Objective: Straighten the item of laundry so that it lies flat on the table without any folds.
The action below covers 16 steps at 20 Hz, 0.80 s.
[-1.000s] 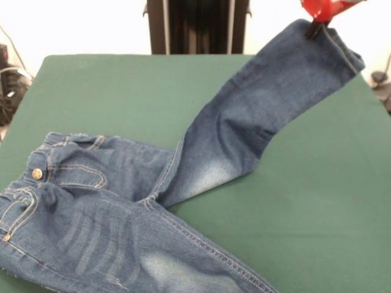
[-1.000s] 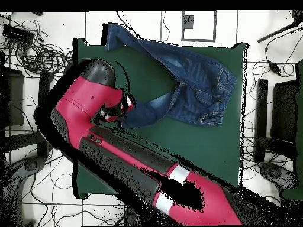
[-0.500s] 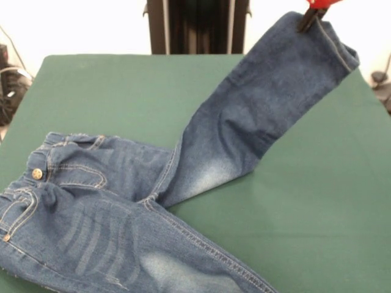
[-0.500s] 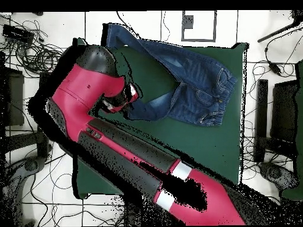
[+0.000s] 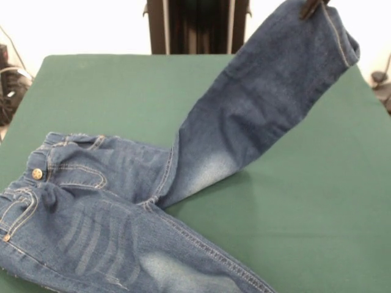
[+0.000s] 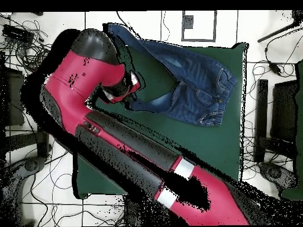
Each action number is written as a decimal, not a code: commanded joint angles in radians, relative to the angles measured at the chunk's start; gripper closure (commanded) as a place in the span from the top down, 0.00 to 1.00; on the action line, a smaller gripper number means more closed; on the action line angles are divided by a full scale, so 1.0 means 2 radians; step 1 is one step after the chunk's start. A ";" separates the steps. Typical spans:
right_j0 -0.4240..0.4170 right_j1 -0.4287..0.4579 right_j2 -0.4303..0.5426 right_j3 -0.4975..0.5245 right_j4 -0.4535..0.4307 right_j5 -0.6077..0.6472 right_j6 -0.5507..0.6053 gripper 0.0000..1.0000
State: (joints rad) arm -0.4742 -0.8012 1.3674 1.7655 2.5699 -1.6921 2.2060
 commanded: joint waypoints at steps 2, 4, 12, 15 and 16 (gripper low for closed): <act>0.007 0.056 0.010 -0.028 -0.038 -0.043 -0.213 0.00; 0.007 0.064 0.009 -0.030 -0.056 -0.044 -0.227 0.00; -0.008 0.105 0.029 -0.041 -0.089 -0.032 -0.303 0.00; -0.008 0.124 0.029 -0.053 -0.105 -0.030 -0.331 0.00; -0.008 0.132 0.027 -0.059 -0.114 -0.029 -0.342 0.00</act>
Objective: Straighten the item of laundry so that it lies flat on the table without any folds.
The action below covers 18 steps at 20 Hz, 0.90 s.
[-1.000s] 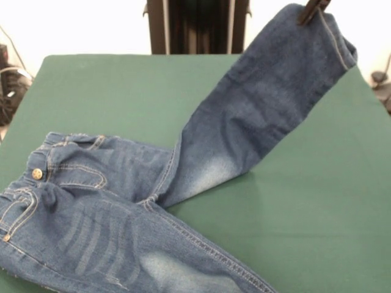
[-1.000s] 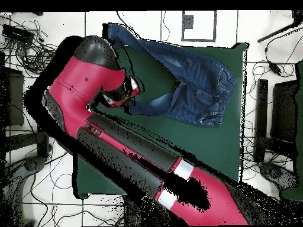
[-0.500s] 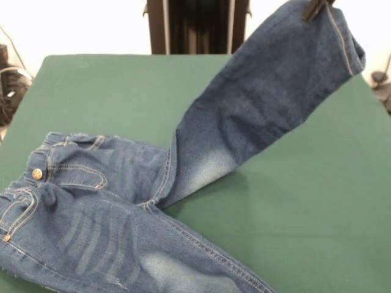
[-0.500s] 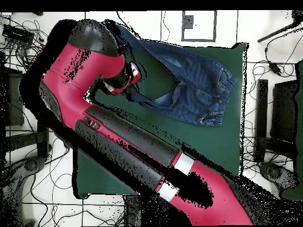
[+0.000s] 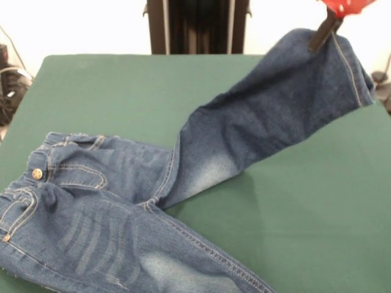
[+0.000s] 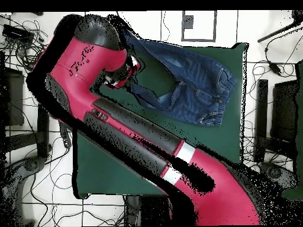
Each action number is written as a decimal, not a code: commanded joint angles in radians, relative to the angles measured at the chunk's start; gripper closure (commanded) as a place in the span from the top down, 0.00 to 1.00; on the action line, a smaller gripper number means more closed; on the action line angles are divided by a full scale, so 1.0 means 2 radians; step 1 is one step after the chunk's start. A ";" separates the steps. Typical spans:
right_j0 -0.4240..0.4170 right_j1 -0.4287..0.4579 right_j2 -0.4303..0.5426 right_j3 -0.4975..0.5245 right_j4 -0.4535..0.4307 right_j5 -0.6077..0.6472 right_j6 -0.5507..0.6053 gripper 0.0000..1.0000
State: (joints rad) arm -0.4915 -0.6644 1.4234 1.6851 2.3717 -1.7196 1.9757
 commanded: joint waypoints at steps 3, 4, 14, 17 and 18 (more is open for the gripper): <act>0.001 0.074 0.000 -0.032 -0.019 -0.015 -0.247 0.00; 0.001 0.079 0.001 -0.037 -0.024 -0.015 -0.258 0.00; 0.006 0.106 0.016 -0.099 -0.043 -0.061 -0.376 0.00; 0.013 0.119 0.024 -0.133 -0.056 -0.088 -0.427 0.00; 0.014 0.122 0.026 -0.137 -0.059 -0.091 -0.437 0.00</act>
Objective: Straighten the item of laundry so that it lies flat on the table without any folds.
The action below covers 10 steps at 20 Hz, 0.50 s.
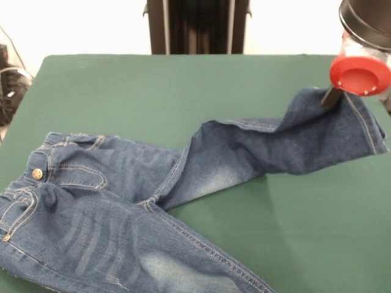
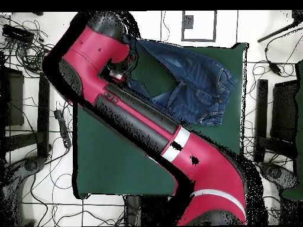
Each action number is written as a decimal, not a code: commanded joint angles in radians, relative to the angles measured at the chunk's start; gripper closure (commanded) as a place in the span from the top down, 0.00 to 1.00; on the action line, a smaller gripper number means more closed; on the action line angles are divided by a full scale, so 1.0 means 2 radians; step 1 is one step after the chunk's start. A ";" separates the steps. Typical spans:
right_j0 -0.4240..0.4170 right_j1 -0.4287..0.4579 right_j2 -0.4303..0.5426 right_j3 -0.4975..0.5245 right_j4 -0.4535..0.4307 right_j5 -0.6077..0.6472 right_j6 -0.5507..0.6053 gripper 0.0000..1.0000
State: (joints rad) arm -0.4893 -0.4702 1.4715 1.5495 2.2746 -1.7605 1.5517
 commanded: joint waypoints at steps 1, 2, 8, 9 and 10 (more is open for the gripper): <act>0.014 0.029 0.004 -0.075 -0.020 -0.069 -0.243 0.00; 0.014 0.032 0.003 -0.076 -0.031 -0.069 -0.265 0.00; 0.020 0.048 0.008 -0.112 -0.073 -0.092 -0.367 0.00; 0.023 0.054 0.006 -0.124 -0.090 -0.093 -0.398 0.00; 0.027 0.058 0.005 -0.134 -0.103 -0.094 -0.421 0.00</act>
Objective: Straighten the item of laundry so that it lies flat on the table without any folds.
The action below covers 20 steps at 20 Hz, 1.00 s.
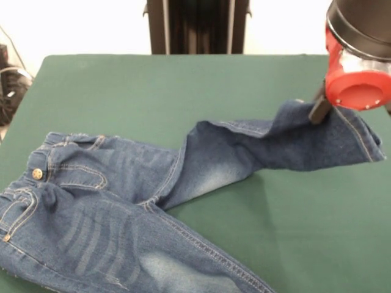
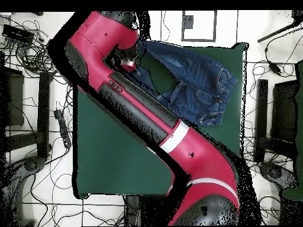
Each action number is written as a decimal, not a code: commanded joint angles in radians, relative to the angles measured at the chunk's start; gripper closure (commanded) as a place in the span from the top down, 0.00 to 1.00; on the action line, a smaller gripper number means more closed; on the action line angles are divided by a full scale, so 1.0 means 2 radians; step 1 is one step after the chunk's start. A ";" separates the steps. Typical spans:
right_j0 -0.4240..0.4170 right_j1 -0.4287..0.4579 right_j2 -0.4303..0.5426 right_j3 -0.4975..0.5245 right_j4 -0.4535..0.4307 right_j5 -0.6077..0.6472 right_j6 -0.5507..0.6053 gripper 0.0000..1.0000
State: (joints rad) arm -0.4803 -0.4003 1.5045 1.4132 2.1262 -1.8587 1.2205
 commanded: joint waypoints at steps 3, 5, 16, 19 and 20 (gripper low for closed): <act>0.033 0.038 -0.014 -0.094 -0.062 -0.037 -0.318 0.00; 0.037 0.044 -0.014 -0.102 -0.076 -0.023 -0.349 0.00; 0.060 0.065 -0.019 -0.149 -0.126 -0.004 -0.441 0.00; 0.064 0.066 -0.019 -0.157 -0.134 -0.002 -0.454 0.00; 0.063 0.066 -0.018 -0.156 -0.133 0.000 -0.451 0.00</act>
State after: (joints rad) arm -0.3986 -0.2707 1.5071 1.1738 1.8562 -1.8722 0.5942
